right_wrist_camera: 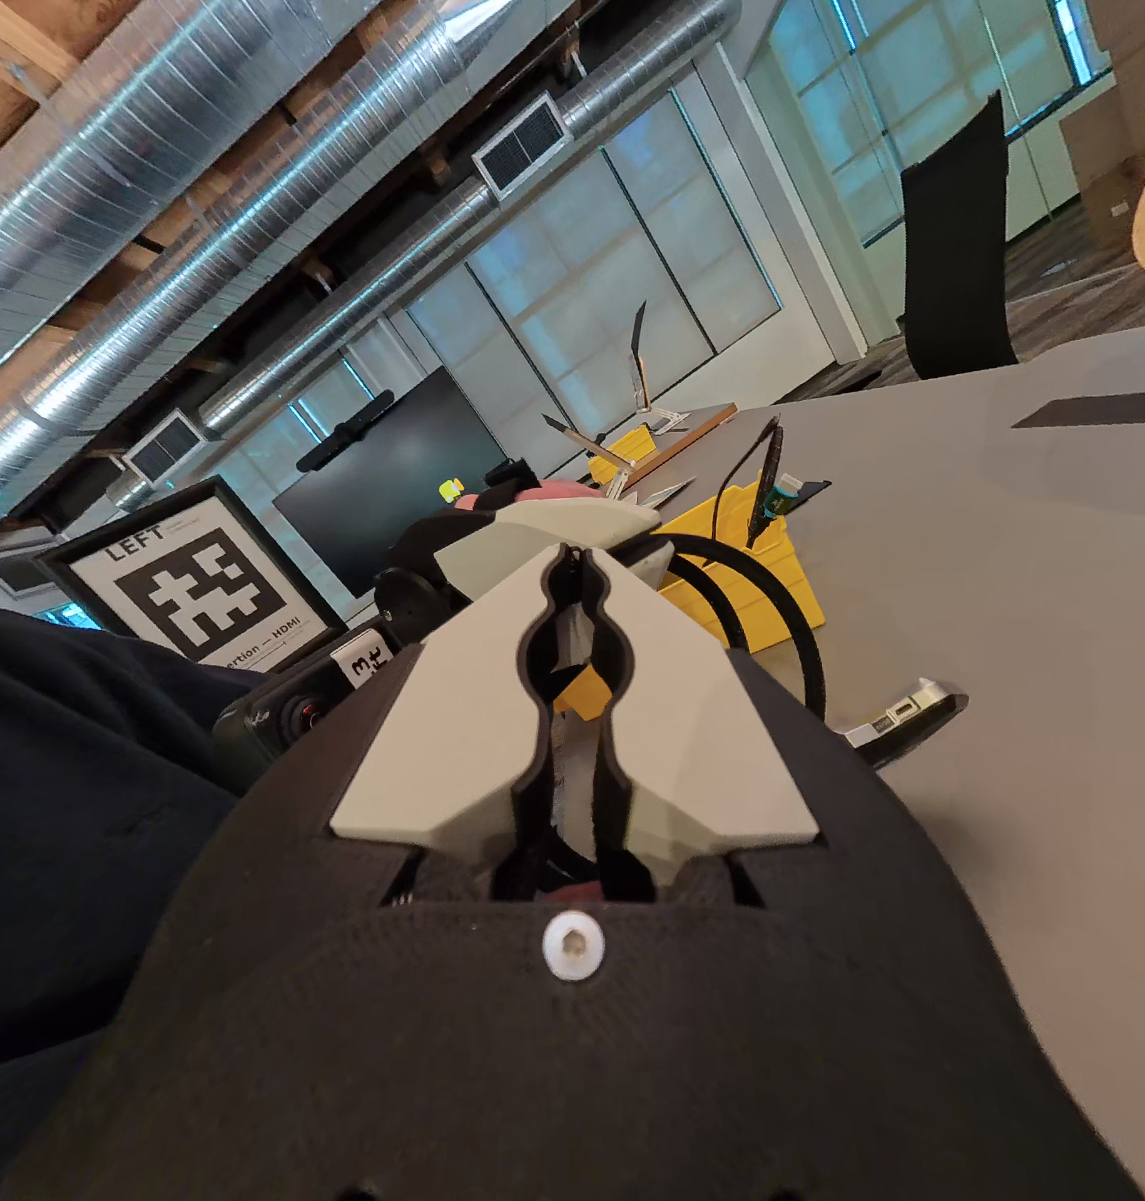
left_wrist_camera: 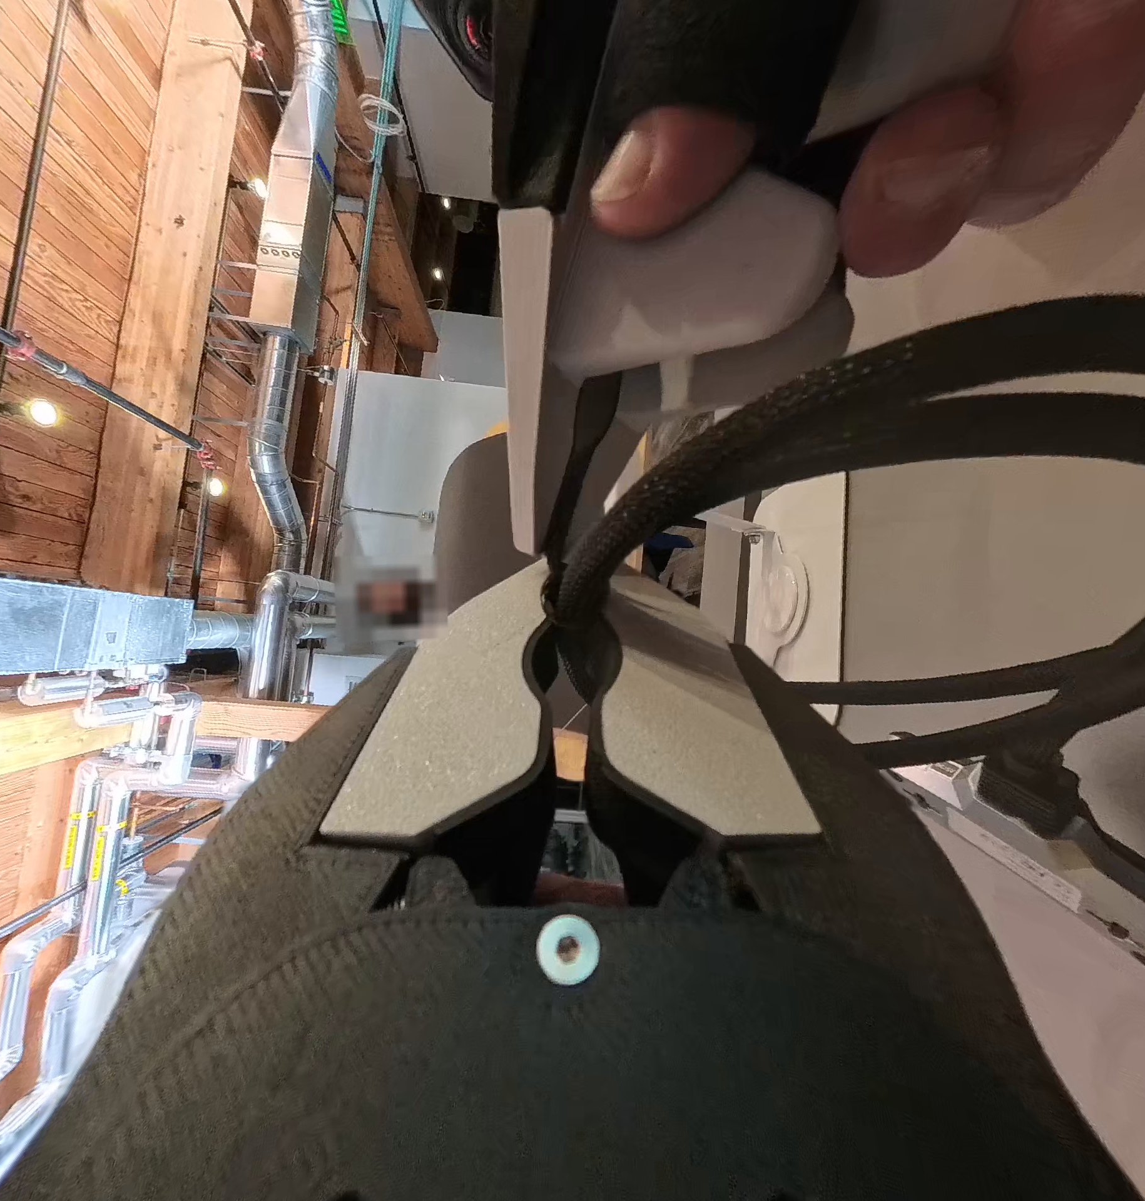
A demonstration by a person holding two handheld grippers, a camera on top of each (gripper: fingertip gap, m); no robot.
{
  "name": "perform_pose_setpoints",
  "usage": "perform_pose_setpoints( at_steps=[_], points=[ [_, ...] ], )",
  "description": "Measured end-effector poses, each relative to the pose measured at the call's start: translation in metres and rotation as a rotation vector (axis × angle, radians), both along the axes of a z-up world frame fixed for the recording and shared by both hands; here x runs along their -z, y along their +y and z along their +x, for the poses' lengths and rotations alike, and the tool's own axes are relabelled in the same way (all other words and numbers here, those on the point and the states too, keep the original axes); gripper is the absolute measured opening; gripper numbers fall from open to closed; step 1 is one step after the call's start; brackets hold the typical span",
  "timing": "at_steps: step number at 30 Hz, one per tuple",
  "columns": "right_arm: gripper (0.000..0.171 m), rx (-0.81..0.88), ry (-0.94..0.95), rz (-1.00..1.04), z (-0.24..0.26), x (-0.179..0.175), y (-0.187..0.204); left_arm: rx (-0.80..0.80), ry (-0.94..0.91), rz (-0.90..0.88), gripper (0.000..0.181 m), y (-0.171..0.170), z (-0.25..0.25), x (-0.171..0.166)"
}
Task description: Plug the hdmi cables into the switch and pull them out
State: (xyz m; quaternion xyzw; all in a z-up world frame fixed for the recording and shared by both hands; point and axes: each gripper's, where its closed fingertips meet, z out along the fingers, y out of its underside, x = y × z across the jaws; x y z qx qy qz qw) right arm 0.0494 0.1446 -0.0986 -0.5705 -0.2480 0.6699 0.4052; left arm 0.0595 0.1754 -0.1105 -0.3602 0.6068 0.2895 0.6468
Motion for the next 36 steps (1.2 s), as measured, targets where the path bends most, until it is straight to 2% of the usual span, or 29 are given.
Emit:
perform_pose_setpoints(
  at_steps=[3,9,11,18,20,22,23,25,26,27,29,33,36],
  points=[
    [0.0,-0.018,0.006,0.08,0.0,-0.007,-0.007,0.044,-0.072,-0.119,0.003,-0.002,0.001,0.0],
    [0.0,-0.005,-0.127,0.467,-0.004,-0.025,-0.025,0.251,-0.379,-0.654,0.003,-0.007,0.002,-0.009],
    [0.0,0.068,-0.246,0.689,-0.005,-0.026,-0.025,0.317,-0.421,-0.825,0.003,-0.009,0.006,-0.006],
    [0.0,0.322,-0.888,1.503,-0.005,-0.017,-0.012,0.453,-0.485,-1.181,0.003,-0.013,0.015,0.004],
    [0.0,0.35,-0.98,1.651,-0.008,-0.019,-0.014,0.538,-0.524,-1.352,0.004,-0.023,0.018,0.005],
    [0.0,0.361,-1.003,1.728,-0.009,-0.018,-0.014,0.58,-0.523,-1.443,0.004,-0.029,0.019,0.007],
    [0.0,0.356,-0.987,1.699,-0.008,-0.018,-0.013,0.576,-0.525,-1.441,0.003,-0.029,0.019,0.008],
    [0.003,0.347,-0.926,1.5,-0.003,-0.02,-0.009,0.552,-0.532,-1.383,0.003,-0.025,0.018,0.007],
    [0.014,0.341,-0.892,1.368,0.0,-0.02,-0.007,0.507,-0.526,-1.307,0.002,-0.019,0.016,0.008],
    [0.015,0.304,-0.827,1.212,0.003,-0.018,-0.008,0.451,-0.515,-1.204,0.002,-0.012,0.014,0.008],
    [0.027,0.19,-0.619,0.859,0.004,-0.016,-0.016,0.436,-0.5,-1.055,0.003,-0.01,0.011,0.0],
    [0.016,0.04,-0.218,0.29,0.016,-0.014,-0.014,0.34,-0.458,-0.826,0.003,-0.002,0.009,-0.005],
    [0.017,-0.034,-0.091,0.081,0.016,-0.006,-0.013,0.298,-0.432,-0.684,0.003,0.0,0.009,-0.011]
  ],
)
